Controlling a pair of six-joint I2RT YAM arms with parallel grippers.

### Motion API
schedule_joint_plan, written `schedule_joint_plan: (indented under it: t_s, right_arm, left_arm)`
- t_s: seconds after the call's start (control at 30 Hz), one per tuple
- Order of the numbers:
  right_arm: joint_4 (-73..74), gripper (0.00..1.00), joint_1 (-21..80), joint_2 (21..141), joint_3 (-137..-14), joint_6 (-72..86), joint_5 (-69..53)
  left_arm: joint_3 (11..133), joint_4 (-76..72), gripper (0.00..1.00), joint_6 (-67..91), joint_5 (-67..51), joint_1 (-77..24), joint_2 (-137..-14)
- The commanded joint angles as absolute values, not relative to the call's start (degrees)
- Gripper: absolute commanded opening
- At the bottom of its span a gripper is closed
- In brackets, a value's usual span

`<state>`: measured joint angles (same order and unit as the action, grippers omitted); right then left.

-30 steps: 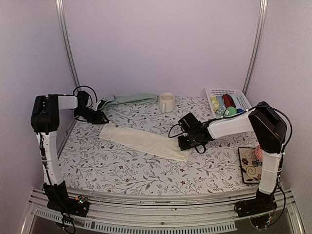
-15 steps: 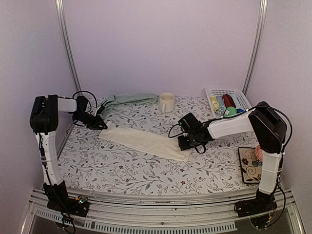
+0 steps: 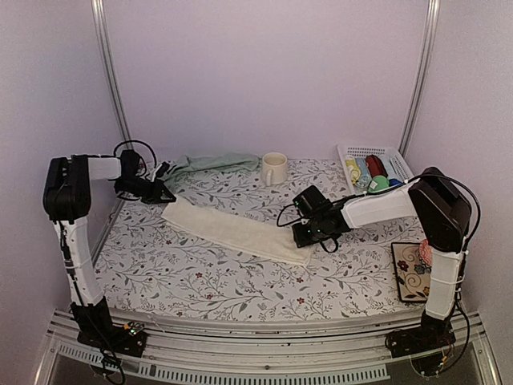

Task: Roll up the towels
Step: Pick up the towel from the center of the board.

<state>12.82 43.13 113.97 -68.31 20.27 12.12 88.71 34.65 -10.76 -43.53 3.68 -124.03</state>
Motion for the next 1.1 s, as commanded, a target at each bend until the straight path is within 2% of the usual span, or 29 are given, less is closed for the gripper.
schedule_joint_plan:
  t_s: [0.0, 0.73, 0.9, 1.03, 1.07]
  right_arm:
    - [15.2, 0.48, 43.3, 117.1, -68.4, 20.2, 11.3]
    - [15.1, 0.48, 43.4, 117.2, -68.5, 20.1, 11.2]
    - [15.4, 0.48, 43.5, 117.2, -68.5, 20.0, 12.0]
    - [15.4, 0.49, 43.7, 116.7, -68.4, 20.0, 12.9]
    - [15.3, 0.49, 43.7, 116.4, -68.4, 19.9, 12.9]
  left_arm:
    - [91.0, 32.9, 0.0, -8.9, -43.9, 3.9, -119.5]
    - [94.5, 33.2, 0.01, -7.5, -33.9, 2.9, -128.5]
    - [95.8, 33.0, 0.15, -7.2, -32.5, 2.6, -130.2]
    - [96.1, 34.9, 0.38, -8.5, -32.1, 2.6, -129.8]
    - [95.6, 35.0, 0.4, -8.9, -32.2, 2.7, -128.4]
